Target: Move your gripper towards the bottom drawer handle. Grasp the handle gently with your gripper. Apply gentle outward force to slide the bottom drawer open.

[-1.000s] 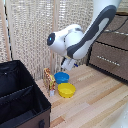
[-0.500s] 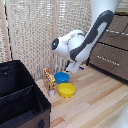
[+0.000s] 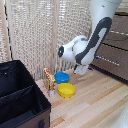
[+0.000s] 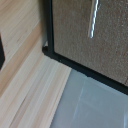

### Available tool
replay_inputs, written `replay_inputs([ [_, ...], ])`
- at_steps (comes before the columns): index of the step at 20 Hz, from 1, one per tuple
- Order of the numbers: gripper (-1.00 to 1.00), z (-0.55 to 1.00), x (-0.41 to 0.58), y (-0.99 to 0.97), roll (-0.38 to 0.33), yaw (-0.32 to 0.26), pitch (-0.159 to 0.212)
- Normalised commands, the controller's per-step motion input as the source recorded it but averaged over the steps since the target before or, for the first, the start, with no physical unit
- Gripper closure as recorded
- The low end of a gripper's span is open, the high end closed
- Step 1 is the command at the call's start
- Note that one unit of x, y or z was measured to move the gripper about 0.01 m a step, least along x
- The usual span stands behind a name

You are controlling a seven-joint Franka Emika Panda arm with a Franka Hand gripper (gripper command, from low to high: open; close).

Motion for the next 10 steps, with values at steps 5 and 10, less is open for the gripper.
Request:
replay_inputs([
  [5, -1.0, 0.01, -0.006, -0.67, -0.198, 0.002, -0.001],
  [10, -1.0, 0.0, -0.03, -0.48, -0.081, 0.198, 0.0],
])
